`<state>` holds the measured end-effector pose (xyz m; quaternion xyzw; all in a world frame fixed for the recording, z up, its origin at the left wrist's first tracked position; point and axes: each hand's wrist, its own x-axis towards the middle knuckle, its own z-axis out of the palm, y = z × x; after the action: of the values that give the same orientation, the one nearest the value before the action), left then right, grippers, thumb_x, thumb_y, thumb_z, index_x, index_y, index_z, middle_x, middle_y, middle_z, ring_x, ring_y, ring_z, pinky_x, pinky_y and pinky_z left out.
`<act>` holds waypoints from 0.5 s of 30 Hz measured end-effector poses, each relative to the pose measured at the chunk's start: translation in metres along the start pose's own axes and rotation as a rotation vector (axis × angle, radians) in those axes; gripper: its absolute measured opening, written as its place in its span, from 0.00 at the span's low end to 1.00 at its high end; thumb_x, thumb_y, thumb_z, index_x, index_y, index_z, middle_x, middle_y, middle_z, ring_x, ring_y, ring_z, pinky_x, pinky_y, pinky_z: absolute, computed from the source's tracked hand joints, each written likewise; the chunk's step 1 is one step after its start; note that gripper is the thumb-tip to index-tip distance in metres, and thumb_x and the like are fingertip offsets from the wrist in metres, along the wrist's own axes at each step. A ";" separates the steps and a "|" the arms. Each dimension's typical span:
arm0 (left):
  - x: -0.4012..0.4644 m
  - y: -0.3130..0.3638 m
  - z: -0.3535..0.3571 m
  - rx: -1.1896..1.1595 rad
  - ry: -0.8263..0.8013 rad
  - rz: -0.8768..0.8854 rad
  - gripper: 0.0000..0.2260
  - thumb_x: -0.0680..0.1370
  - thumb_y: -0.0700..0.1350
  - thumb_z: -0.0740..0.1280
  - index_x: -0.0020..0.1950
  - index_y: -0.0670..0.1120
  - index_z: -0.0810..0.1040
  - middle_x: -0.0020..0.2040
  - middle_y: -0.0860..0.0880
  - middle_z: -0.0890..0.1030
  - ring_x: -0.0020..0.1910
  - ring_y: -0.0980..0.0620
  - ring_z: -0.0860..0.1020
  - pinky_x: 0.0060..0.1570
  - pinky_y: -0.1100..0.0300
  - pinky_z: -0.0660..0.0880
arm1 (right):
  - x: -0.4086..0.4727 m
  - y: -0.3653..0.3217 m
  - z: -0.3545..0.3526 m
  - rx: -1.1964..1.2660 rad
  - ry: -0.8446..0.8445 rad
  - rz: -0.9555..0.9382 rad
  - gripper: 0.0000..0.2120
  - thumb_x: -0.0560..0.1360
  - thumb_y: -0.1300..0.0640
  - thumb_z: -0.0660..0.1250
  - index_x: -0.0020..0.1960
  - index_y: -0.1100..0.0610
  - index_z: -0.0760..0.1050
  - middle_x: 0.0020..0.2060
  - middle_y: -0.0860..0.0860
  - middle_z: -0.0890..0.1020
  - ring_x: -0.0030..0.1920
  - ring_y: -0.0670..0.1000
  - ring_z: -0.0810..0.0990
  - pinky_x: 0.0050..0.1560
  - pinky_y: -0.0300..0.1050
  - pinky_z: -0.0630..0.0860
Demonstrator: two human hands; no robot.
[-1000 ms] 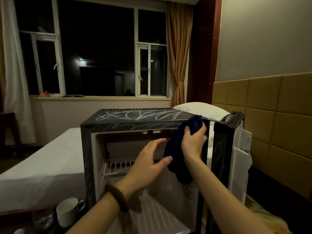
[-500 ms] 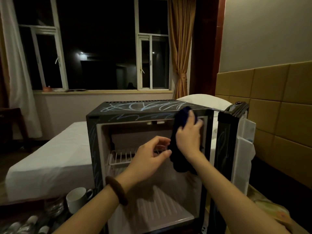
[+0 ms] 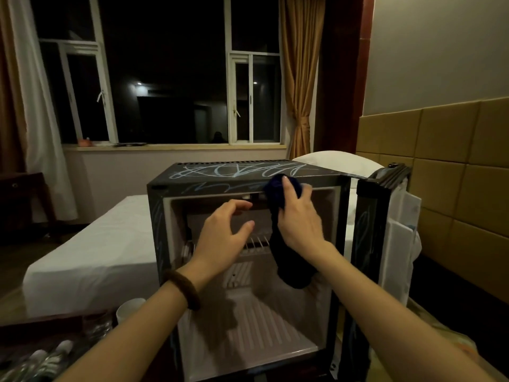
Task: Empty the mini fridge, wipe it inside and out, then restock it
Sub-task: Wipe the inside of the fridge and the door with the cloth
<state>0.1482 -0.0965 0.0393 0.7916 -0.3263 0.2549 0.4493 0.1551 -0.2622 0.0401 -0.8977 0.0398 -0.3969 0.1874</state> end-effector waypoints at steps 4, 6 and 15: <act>-0.005 -0.001 -0.013 -0.106 0.016 -0.008 0.11 0.76 0.41 0.66 0.55 0.55 0.73 0.51 0.62 0.75 0.53 0.65 0.74 0.49 0.71 0.71 | 0.008 0.003 -0.004 0.095 0.127 0.328 0.28 0.78 0.56 0.59 0.75 0.52 0.52 0.68 0.60 0.57 0.58 0.64 0.72 0.56 0.56 0.70; -0.003 0.004 -0.013 -0.164 0.040 -0.019 0.10 0.76 0.39 0.66 0.54 0.52 0.74 0.48 0.58 0.77 0.50 0.64 0.76 0.47 0.73 0.73 | 0.003 -0.019 0.003 0.038 0.137 0.268 0.30 0.78 0.56 0.59 0.75 0.53 0.50 0.68 0.61 0.56 0.60 0.63 0.70 0.55 0.55 0.71; 0.002 -0.015 -0.020 0.026 0.136 -0.041 0.10 0.76 0.40 0.65 0.57 0.48 0.74 0.53 0.55 0.75 0.55 0.59 0.73 0.57 0.63 0.71 | 0.006 -0.007 -0.007 -0.034 0.093 0.194 0.29 0.77 0.57 0.60 0.74 0.51 0.53 0.67 0.60 0.57 0.60 0.63 0.70 0.54 0.57 0.72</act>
<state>0.1589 -0.0734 0.0421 0.7847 -0.2756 0.3031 0.4652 0.1537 -0.2594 0.0508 -0.8732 0.1417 -0.4176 0.2076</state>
